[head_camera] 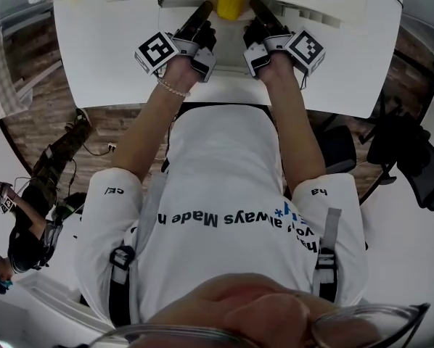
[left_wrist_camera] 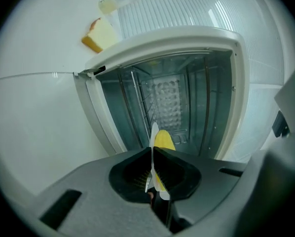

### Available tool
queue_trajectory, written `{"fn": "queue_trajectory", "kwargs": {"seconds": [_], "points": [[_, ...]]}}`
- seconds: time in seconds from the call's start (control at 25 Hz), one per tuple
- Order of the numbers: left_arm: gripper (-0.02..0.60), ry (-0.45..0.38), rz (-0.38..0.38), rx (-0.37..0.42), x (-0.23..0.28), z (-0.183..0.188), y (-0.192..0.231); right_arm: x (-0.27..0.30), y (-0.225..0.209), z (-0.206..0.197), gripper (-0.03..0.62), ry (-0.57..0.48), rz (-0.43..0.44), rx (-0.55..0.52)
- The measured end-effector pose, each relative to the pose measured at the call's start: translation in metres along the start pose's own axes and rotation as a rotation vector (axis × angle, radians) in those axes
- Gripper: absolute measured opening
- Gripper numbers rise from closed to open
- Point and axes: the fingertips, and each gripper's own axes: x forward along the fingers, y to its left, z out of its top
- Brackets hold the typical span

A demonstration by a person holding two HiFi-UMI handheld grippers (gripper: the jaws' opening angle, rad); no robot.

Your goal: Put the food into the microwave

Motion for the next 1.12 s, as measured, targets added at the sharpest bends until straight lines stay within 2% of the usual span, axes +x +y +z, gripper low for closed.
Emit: {"fn": "queue_trajectory", "kwargs": {"seconds": [0.08, 0.16, 0.32, 0.44, 0.6, 1.12], "points": [[0.018, -0.017, -0.01, -0.017, 0.001, 0.003, -0.003, 0.001, 0.003, -0.002, 0.031, 0.006, 0.003, -0.013], [0.018, -0.029, -0.013, -0.028, 0.003, 0.004, -0.004, 0.0, 0.003, -0.005, 0.084, 0.018, -0.001, -0.019], [0.018, -0.04, 0.003, -0.021, 0.009, 0.004, -0.002, -0.008, -0.001, -0.011, 0.094, 0.033, -0.004, -0.002], [0.018, -0.047, 0.005, -0.027, 0.012, 0.004, -0.002, -0.016, -0.002, -0.016, 0.088, 0.034, -0.009, 0.001], [0.018, -0.054, 0.007, -0.026, 0.014, 0.006, -0.001, -0.016, -0.001, -0.017, 0.028, 0.035, 0.0, -0.002], [0.02, -0.024, -0.034, -0.011, 0.026, 0.011, -0.006, 0.0, 0.002, 0.002, 0.021, -0.034, 0.003, 0.039]]}}
